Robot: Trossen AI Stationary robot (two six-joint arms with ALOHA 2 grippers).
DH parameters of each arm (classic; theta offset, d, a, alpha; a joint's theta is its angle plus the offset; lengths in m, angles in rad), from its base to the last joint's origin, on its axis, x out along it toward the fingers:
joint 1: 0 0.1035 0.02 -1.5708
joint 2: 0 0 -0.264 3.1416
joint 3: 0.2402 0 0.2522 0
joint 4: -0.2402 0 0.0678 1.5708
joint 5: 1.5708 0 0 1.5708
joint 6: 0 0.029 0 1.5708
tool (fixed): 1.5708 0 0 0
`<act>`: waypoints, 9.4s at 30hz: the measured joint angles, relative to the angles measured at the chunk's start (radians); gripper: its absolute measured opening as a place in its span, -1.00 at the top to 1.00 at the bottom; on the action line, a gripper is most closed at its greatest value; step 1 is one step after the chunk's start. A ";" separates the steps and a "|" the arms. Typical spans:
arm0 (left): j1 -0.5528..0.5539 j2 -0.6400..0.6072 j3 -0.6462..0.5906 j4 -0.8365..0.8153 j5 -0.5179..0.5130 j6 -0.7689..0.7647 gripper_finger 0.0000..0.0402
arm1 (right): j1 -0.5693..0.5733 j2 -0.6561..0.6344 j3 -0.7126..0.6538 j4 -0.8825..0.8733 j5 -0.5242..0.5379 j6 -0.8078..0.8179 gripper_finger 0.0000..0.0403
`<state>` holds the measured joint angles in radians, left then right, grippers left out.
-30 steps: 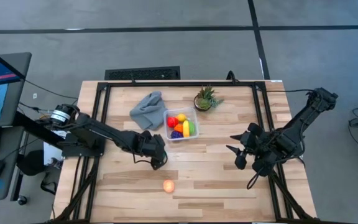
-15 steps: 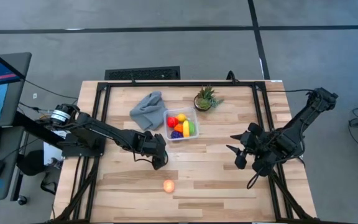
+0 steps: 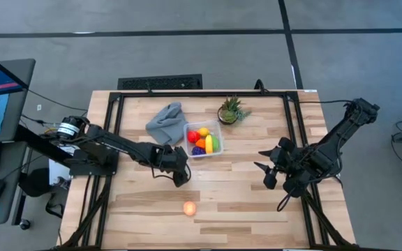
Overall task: Pick and placing Produce into tupperware
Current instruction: Put the green bell pepper into the transparent bin
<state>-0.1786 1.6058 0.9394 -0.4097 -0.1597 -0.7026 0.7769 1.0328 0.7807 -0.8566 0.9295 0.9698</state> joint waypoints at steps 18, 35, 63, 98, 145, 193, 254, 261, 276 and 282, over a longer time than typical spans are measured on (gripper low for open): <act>0.011 0.143 0.002 0.068 0.146 -0.012 -0.78 | 0.000 0.000 0.000 -0.010 -0.005 0.026 -0.16; 0.011 0.145 0.003 -0.008 0.128 0.001 -0.78 | 0.000 0.000 0.000 -0.025 -0.003 0.026 -0.16; 0.011 0.146 0.000 -0.052 0.077 -0.003 -0.71 | 0.000 0.000 0.000 -0.026 0.000 0.045 -0.16; 0.012 0.146 0.000 -0.048 0.076 -0.012 -0.65 | 0.000 0.000 0.000 -0.026 0.001 0.052 -0.16; 0.013 0.146 0.000 -0.049 0.073 -0.022 0.01 | 0.000 0.000 0.000 -0.026 0.001 0.052 -0.16; 0.012 -0.001 0.061 -0.090 -0.029 -0.013 0.05 | 0.000 0.000 0.000 -0.021 0.015 0.078 -0.16; -0.011 -0.197 0.061 0.069 -0.164 0.036 0.05 | 0.000 0.000 0.000 0.028 0.015 0.105 -0.16; 0.003 -0.216 0.061 0.068 -0.193 0.064 0.05 | 0.000 0.000 0.000 0.030 0.017 0.105 -0.16; 0.060 -0.214 0.061 0.119 -0.213 0.149 0.05 | -0.034 0.000 0.000 0.058 0.015 0.097 -0.16; 0.109 -0.214 0.061 0.132 -0.213 0.202 0.05 | -0.034 0.000 0.000 0.074 0.015 0.096 -0.16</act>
<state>-0.0700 1.3918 1.0008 -0.2773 -0.3729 -0.5008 0.7433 1.0328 0.7803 -0.7821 0.9443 1.0660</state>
